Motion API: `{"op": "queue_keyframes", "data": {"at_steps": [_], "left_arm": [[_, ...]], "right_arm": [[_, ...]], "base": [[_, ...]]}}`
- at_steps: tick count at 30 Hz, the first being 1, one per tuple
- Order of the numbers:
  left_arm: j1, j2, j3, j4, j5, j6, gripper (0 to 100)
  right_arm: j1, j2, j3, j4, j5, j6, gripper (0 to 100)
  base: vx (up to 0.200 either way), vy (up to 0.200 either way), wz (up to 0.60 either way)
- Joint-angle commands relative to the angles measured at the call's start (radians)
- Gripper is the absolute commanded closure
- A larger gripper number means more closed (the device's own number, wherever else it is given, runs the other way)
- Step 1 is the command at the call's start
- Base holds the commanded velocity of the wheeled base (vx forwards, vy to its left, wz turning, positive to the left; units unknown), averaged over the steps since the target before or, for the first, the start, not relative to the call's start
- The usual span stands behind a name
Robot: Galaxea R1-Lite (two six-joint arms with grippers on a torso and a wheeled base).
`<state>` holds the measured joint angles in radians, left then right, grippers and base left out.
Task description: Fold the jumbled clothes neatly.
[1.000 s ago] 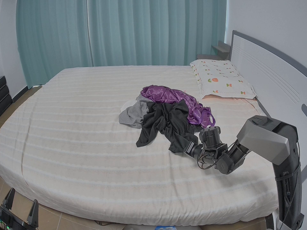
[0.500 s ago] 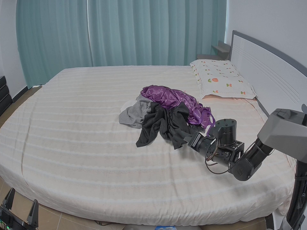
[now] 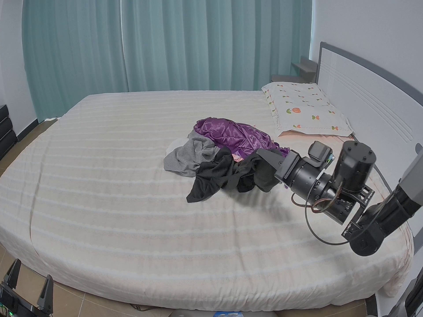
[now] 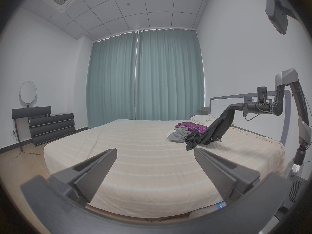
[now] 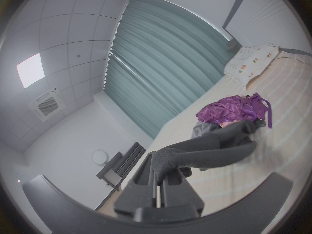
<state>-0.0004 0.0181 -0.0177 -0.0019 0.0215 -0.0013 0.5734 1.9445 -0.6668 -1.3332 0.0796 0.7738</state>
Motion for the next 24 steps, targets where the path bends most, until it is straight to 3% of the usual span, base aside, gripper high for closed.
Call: {"op": "queue_keyframes", "data": {"at_steps": [1, 4, 9, 14, 15, 19, 24], "left_arm": [[0.0, -0.018, 0.018, -0.001, -0.003, 0.0, 0], [0.0, -0.018, 0.012, -0.015, -0.006, 0.01, 0], [-0.01, 0.21, -0.249, -0.107, -0.023, -0.095, 0], [-0.038, 0.313, -0.257, -0.105, -0.112, -0.048, 0], [-0.055, 0.414, -0.258, -0.112, -0.141, -0.048, 0], [-0.058, 0.553, -0.254, -0.121, -0.16, -0.043, 0], [-0.128, 0.77, -0.243, -0.165, -0.198, -0.059, 0]], "right_arm": [[0.01, -0.137, 0.099, -0.063, 0.065, -0.013, 100], [0.031, -0.167, 0.135, -0.078, 0.111, -0.016, 100], [0.037, -0.167, 0.139, -0.098, 0.118, -0.021, 100], [0.056, -0.18, 0.138, -0.118, 0.118, -0.021, 100], [0.06, -0.193, 0.136, -0.118, 0.121, -0.022, 100], [0.069, -0.197, 0.145, -0.119, 0.12, -0.028, 100], [0.052, -0.188, 0.174, -0.123, 0.115, -0.033, 100]], "base": [[0.0, 0.0, 0.0], [0.0, 0.0, 0.0], [0.0, 0.0, 0.0], [0.0, 0.0, 0.0], [0.0, 0.0, 0.0], [0.0, 0.0, 0.0], [0.0, 0.0, 0.0]]}}
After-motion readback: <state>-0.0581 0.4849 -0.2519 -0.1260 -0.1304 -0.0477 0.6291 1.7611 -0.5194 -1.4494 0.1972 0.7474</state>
